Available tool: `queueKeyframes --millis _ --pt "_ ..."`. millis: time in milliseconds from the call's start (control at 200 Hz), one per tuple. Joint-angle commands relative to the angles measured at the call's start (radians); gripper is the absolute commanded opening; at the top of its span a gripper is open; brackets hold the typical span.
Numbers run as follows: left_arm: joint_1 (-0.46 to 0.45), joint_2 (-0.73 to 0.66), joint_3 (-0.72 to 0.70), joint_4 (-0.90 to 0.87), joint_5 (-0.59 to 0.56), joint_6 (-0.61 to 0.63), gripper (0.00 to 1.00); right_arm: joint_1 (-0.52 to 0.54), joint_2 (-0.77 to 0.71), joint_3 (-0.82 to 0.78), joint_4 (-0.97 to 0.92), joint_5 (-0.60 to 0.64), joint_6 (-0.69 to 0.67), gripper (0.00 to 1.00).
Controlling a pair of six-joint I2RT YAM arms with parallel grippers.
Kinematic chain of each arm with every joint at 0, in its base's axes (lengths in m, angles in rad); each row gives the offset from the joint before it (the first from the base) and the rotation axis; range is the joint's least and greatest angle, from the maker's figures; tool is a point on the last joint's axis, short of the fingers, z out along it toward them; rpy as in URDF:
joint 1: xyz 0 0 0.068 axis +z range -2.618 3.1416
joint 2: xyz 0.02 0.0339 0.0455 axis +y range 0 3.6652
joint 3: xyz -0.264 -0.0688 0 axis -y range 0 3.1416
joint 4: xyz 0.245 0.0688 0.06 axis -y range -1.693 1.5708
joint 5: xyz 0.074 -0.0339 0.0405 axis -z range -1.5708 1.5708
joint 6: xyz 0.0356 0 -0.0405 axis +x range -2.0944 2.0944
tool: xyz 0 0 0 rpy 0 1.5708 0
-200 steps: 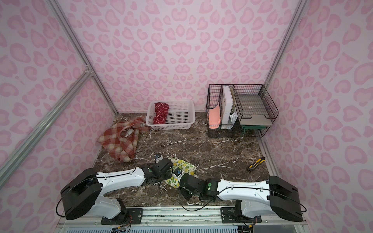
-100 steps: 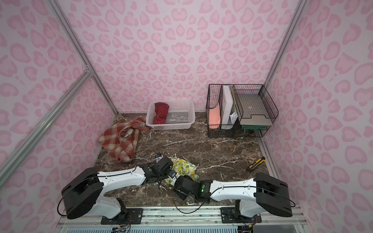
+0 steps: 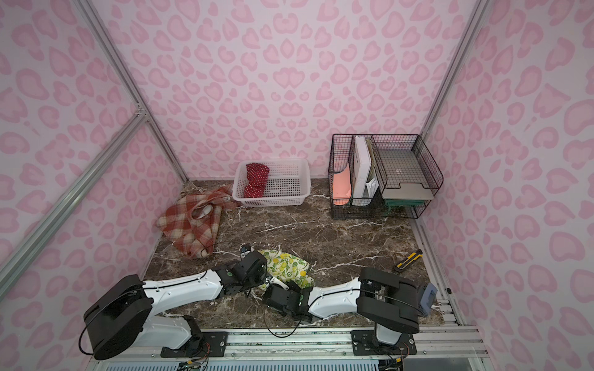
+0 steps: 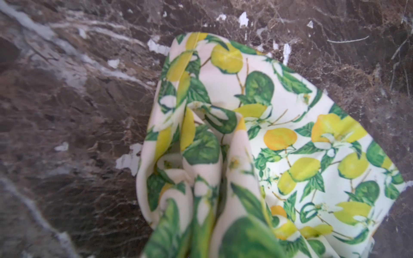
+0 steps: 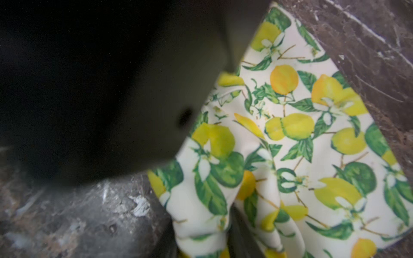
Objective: Roll up the skirts
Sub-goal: Roll the skirt at the center of the board.
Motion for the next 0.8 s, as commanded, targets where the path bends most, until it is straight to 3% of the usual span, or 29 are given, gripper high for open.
queueKeyframes --millis 0,40,150,235,360,460,590,795 --pt "0.010 -0.017 -0.010 -0.154 0.106 0.046 0.00 -0.009 0.042 -0.007 -0.188 -0.120 0.050 0.08" --pt "0.020 -0.032 -0.012 -0.164 0.104 0.046 0.01 -0.015 0.037 -0.007 -0.195 -0.155 0.045 0.02" --pt "0.049 -0.117 -0.007 -0.228 0.067 0.051 0.47 -0.050 -0.001 0.003 -0.215 -0.338 0.050 0.00" --pt "0.055 -0.217 0.006 -0.307 0.012 0.056 0.59 -0.109 -0.058 -0.001 -0.173 -0.564 0.079 0.00" --pt "0.055 -0.384 0.017 -0.425 -0.068 0.051 0.71 -0.239 -0.077 0.000 -0.098 -0.844 0.151 0.00" --pt "0.056 -0.493 0.001 -0.475 -0.092 0.038 0.73 -0.321 -0.022 0.039 -0.079 -1.005 0.154 0.00" --pt "0.053 -0.552 -0.043 -0.460 -0.054 0.028 0.73 -0.438 0.075 0.012 0.116 -1.304 0.261 0.00" --pt "0.035 -0.549 -0.063 -0.380 -0.039 0.000 0.75 -0.516 0.146 -0.052 0.265 -1.400 0.352 0.00"
